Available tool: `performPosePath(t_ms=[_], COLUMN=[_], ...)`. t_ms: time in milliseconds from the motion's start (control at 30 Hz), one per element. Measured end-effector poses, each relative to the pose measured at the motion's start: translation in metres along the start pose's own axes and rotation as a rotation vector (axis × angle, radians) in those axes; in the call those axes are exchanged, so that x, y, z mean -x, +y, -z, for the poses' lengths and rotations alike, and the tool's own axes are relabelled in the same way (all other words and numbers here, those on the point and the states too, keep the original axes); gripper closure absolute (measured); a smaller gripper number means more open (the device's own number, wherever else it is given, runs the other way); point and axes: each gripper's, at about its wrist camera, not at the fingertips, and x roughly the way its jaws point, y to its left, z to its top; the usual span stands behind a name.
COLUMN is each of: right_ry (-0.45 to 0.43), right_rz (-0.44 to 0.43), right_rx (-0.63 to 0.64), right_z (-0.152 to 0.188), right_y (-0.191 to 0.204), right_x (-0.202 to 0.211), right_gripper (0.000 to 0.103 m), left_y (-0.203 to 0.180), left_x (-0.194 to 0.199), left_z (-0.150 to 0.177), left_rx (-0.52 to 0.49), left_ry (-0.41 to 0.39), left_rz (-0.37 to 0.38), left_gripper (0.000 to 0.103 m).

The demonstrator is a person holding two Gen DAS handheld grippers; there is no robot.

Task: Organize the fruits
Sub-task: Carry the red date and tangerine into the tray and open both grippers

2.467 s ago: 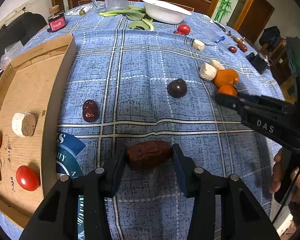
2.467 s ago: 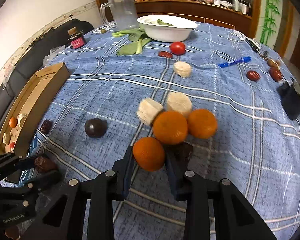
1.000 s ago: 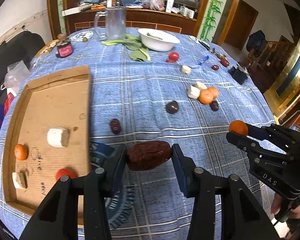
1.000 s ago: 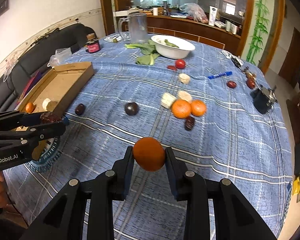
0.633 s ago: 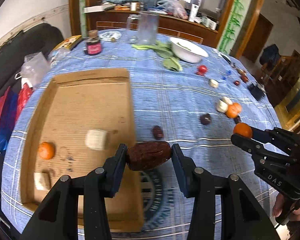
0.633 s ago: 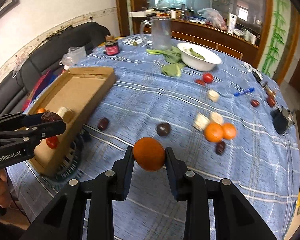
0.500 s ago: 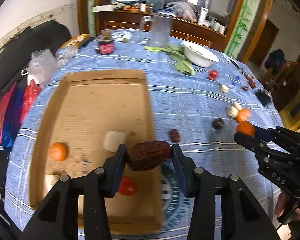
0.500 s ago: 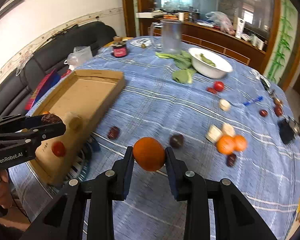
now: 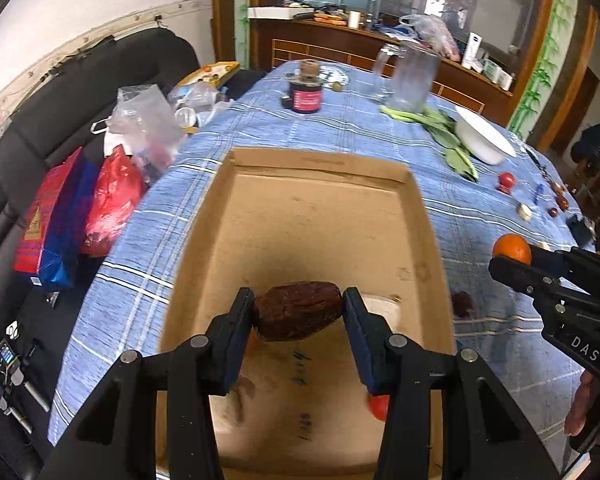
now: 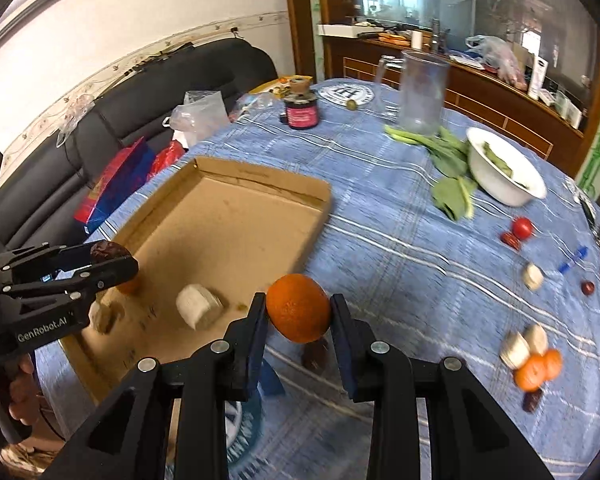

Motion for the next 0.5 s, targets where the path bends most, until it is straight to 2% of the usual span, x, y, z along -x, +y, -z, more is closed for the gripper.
performPosePath(t_ms=[267,500], right_ry=[0.028,0.083], right_rz=[-0.043,-0.049], right_rx=[0.014,0.05], right_z=[-0.029,-0.038], right_y=[0.023,0.041], right_x=[-0.043,-0.086], right_gripper=[0.069,0.069], left_y=[0.021,0.027], left_x=[-0.033,-0.061], left_z=[-0.018,-0.027], left_rx=[0.035,0.046], left_ry=[0.039,0.08], left_rz=[-0.034,-0.053], left_gripper=[0.059,0.059])
